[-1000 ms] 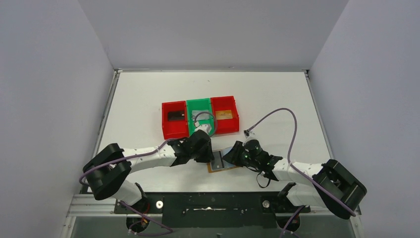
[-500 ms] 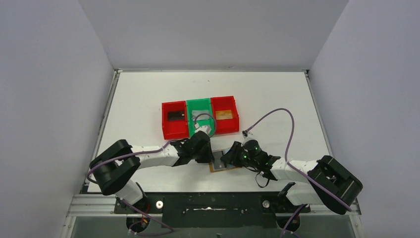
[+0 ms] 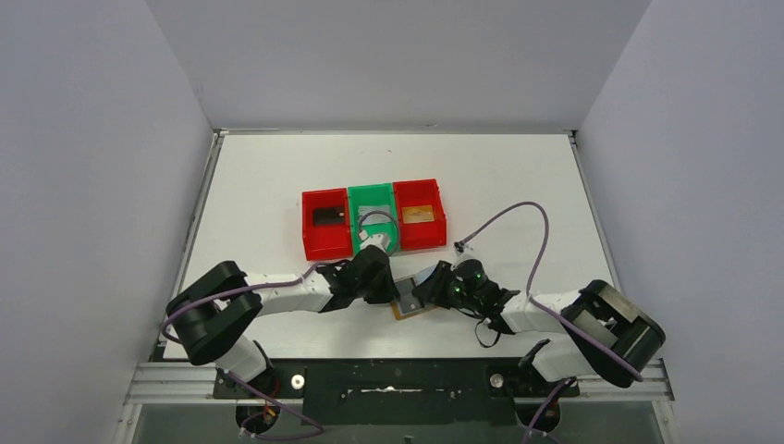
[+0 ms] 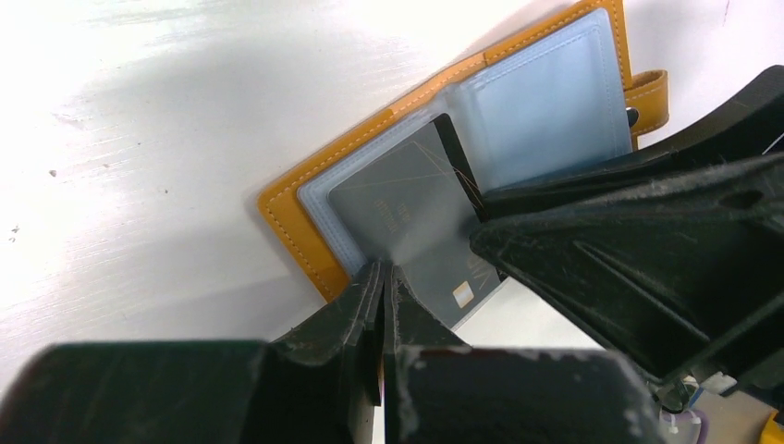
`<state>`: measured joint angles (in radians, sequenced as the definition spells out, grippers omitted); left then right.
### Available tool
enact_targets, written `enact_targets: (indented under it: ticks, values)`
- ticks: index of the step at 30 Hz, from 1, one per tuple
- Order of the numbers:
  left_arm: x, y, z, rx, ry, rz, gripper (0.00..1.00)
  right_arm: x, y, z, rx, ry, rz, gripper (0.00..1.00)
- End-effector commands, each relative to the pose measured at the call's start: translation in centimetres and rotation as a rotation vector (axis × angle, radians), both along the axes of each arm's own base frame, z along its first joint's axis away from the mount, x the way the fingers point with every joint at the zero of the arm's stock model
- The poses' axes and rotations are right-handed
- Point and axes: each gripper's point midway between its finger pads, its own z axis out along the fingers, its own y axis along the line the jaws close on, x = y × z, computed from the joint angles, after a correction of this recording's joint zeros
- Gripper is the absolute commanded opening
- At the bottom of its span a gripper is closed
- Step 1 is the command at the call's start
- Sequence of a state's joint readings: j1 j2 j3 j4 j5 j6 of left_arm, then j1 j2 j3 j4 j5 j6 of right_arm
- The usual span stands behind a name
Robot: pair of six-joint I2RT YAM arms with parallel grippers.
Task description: Take the credit cards out of the card holder
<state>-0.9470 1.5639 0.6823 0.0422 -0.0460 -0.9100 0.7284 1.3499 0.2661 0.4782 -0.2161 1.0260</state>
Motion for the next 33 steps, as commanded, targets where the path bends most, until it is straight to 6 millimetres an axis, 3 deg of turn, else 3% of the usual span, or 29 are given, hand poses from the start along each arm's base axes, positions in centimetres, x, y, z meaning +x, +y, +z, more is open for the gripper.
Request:
enact_targets:
  ticks: [1,7,17,28,33]
  values:
    - [-3.0,3.0,-4.7,0.14,0.097,-0.012,0.0,-0.9,1.5,0.3,0.08,0.008,0.051,0.24]
    - [-3.7,3.9,-5.7,0.148,0.11,0.007,0.0,-0.9,2.0,1.1,0.122,-0.017,0.073,0.0]
    - [-3.5,3.8,-5.0,0.124,0.075,-0.008,0.0,-0.3,-0.2,1.8,0.06,-0.072,0.017,0.0]
    - [-3.6,3.9,-5.0,0.134,0.072,-0.024,0.0,-0.7,-1.3,1.1,0.067,-0.046,-0.024,0.0]
    - [-3.5,4.1,-4.9,0.141,0.066,-0.021,0.0,-0.4,-1.7,1.7,0.085,-0.061,-0.041,0.0]
